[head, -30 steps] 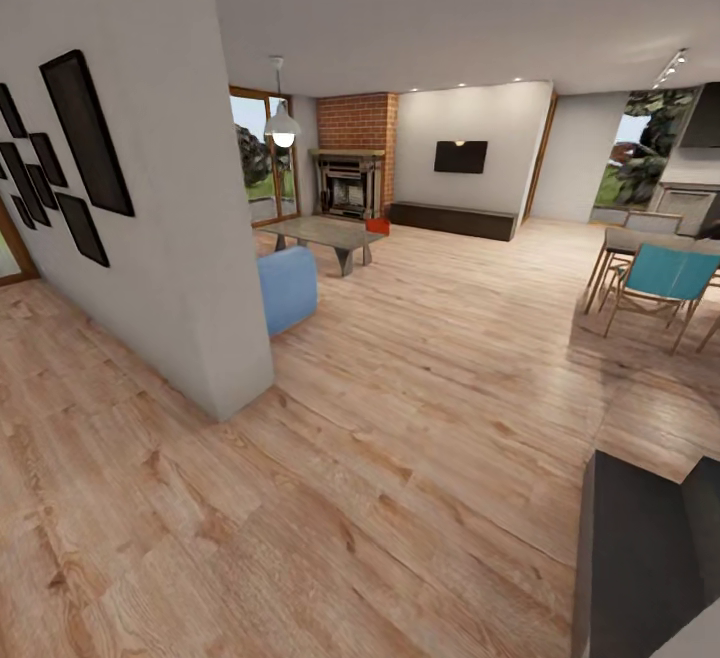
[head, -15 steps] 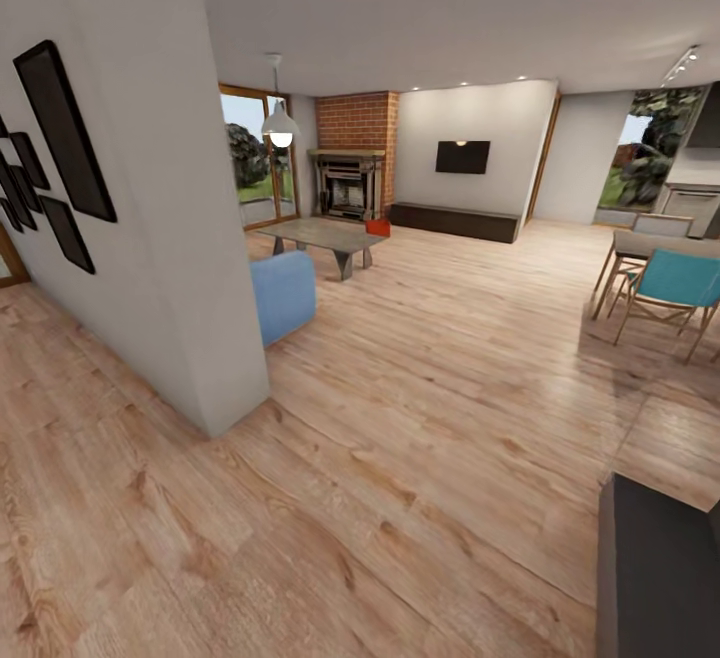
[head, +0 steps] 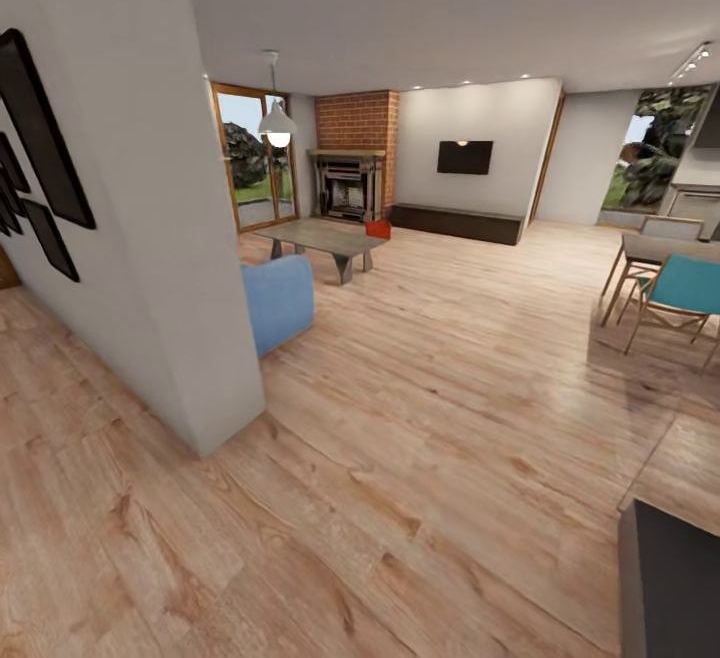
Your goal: Move the two storage containers from the living room to the garage. In the garage, place one container on the floor and stack the other container on top of it (either order is fine).
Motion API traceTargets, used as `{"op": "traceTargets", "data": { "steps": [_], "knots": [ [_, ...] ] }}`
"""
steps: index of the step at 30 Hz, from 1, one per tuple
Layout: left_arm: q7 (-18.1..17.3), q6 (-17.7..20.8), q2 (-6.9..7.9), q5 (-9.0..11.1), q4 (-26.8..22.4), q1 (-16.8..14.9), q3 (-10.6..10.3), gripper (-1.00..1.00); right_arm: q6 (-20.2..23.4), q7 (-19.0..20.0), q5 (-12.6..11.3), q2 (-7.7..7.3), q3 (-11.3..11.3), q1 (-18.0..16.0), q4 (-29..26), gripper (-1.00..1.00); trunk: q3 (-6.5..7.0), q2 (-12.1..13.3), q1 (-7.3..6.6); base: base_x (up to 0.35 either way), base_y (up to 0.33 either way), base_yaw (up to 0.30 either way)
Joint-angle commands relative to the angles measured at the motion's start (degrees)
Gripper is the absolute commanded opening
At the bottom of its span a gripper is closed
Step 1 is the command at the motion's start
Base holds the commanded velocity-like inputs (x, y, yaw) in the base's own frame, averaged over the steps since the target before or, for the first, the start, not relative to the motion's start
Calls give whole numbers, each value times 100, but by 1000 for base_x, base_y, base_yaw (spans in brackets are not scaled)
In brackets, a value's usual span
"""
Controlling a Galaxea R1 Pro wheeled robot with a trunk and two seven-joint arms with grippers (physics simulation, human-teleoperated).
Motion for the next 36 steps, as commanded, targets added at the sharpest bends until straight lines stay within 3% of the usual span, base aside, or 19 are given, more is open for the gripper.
{"op": "traceTargets", "data": {
  "steps": [1, 31, 36],
  "knots": [
    [-21, -16, 1, 59, 7, -4, -9, 100, -27, -7, -51, 6, 49, -6, 14, 100, -7, -4, 4, 322, 0, 0],
    [-21, -22, 3, 59, 7, -4, -9, 100, -27, -7, -51, 7, 51, -6, -4, 100, -7, -4, 4, 322, 0, -1],
    [-21, -19, 4, 59, 7, -4, -9, 100, -27, -7, -87, 21, 49, -6, -11, 100, -10, -4, 4, 322, 0, -154]
  ]
}}
